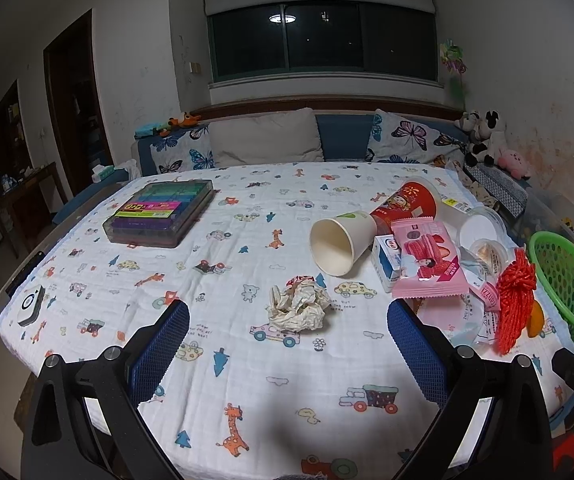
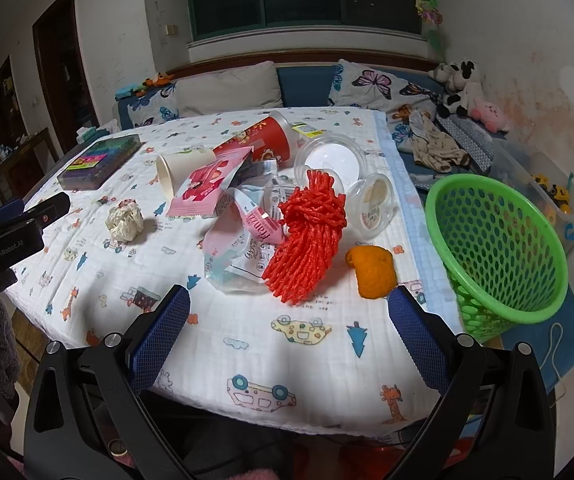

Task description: Collect trash

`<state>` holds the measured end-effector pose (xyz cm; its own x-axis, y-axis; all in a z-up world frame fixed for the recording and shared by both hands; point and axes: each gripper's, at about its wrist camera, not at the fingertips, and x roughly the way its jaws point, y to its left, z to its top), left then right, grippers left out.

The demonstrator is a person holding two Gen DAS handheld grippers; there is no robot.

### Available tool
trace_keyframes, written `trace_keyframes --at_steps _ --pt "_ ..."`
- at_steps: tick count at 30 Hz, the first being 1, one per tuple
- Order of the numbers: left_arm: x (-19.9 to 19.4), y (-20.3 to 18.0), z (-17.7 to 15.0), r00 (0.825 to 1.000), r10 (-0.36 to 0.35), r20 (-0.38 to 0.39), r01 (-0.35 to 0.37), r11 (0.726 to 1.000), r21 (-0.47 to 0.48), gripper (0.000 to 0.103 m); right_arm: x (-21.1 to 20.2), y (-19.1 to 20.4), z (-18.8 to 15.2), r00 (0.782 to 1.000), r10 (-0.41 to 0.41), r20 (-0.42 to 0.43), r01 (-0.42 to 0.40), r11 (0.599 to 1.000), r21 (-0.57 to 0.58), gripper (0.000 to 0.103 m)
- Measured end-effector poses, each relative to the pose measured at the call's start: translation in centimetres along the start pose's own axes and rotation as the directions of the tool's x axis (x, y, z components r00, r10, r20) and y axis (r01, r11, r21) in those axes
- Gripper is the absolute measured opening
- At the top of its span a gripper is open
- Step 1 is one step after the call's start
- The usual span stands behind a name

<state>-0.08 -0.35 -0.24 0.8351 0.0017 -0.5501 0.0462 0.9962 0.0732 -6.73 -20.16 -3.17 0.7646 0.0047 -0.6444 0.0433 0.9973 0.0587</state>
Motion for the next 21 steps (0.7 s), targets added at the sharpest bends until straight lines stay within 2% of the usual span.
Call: trace_keyframes --at_steps 21 --pt "0.41 -0.25 0.17 1.000 0.002 -0.006 -0.002 1.000 0.009 0.096 0.80 -0.26 0.14 1.000 -0.009 -0.005 0.009 1.000 0.004 0.098"
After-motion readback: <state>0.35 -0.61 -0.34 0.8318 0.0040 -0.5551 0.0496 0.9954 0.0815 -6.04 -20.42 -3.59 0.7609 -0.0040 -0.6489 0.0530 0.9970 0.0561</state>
